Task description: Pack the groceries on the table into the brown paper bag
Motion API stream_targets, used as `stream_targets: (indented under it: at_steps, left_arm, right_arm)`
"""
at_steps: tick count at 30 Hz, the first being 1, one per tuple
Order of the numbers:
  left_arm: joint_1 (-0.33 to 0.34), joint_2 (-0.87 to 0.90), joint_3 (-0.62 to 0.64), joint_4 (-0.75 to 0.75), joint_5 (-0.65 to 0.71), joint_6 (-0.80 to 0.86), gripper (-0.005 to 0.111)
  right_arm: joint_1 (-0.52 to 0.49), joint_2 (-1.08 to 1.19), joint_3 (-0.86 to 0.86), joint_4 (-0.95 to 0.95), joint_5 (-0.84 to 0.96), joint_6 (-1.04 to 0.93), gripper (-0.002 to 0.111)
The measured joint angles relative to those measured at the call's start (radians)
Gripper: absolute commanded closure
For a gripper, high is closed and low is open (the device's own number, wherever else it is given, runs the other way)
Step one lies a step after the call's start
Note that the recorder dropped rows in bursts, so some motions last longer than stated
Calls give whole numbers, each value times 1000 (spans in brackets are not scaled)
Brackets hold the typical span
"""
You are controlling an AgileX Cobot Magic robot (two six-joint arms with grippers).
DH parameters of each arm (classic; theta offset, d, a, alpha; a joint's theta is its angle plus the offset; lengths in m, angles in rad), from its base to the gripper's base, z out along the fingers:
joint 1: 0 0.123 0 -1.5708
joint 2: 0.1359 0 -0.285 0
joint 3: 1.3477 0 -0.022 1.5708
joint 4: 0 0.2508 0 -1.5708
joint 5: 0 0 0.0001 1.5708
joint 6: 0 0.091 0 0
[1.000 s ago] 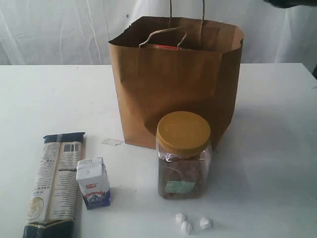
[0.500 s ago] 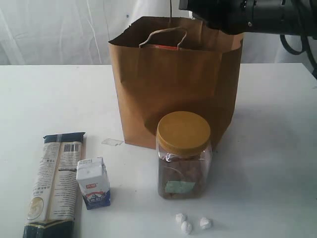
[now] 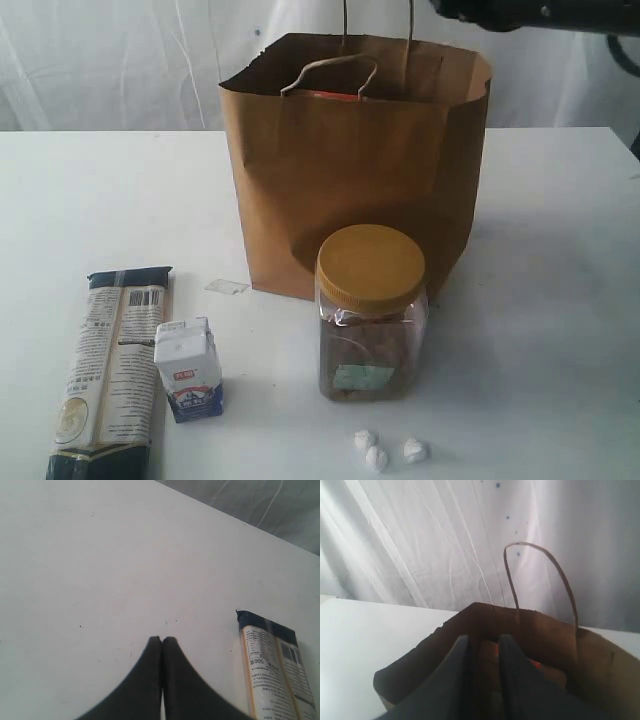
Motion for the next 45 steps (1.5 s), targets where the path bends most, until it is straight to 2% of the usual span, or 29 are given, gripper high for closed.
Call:
stream_targets:
  at_steps: [4, 6, 8, 9, 10, 12, 14, 17, 20, 25, 27, 31, 38, 41, 45]
  left_arm:
    - [0, 0, 0, 0, 0, 0, 107]
    - [0, 0, 0, 0, 0, 0, 107]
    - [0, 0, 0, 0, 0, 0, 107]
    - [0, 0, 0, 0, 0, 0, 107]
    - [0, 0, 0, 0, 0, 0, 107]
    - [0, 0, 0, 0, 0, 0, 107]
    - [0, 0, 0, 0, 0, 0, 107]
    - [0, 0, 0, 0, 0, 0, 107]
    - [0, 0, 0, 0, 0, 0, 107]
    - [0, 0, 0, 0, 0, 0, 107]
    - [0, 0, 0, 0, 0, 0, 107]
    - [0, 0, 0, 0, 0, 0, 107]
    - [0, 0, 0, 0, 0, 0, 107]
    - [0, 0, 0, 0, 0, 0, 107]
    - [0, 0, 0, 0, 0, 0, 107]
  right_arm:
    - [0, -99, 0, -233, 112, -2, 101]
    - [0, -152, -2, -406, 235, -2, 108]
    - [0, -192, -6, -559, 382, 14, 108]
    - [0, -209, -6, -638, 469, 44, 108]
    - [0, -231, 8, -766, 629, 140, 108]
    - [0, -248, 63, -908, 817, 298, 108]
    - [0, -252, 134, -942, 886, 407, 108]
    - [0, -252, 246, -869, 862, 451, 108]
    - [0, -252, 395, -654, 689, 432, 108]
    - [1, -205, 547, -238, 581, 76, 108]
    - [13, -172, 564, -151, 575, -28, 108]
    - [55, -79, 576, -78, 561, -135, 108]
    - [79, 28, 579, -77, 539, -157, 107]
    - [79, 32, 566, -108, 539, -157, 97]
    - [79, 33, 557, -126, 539, -157, 78]
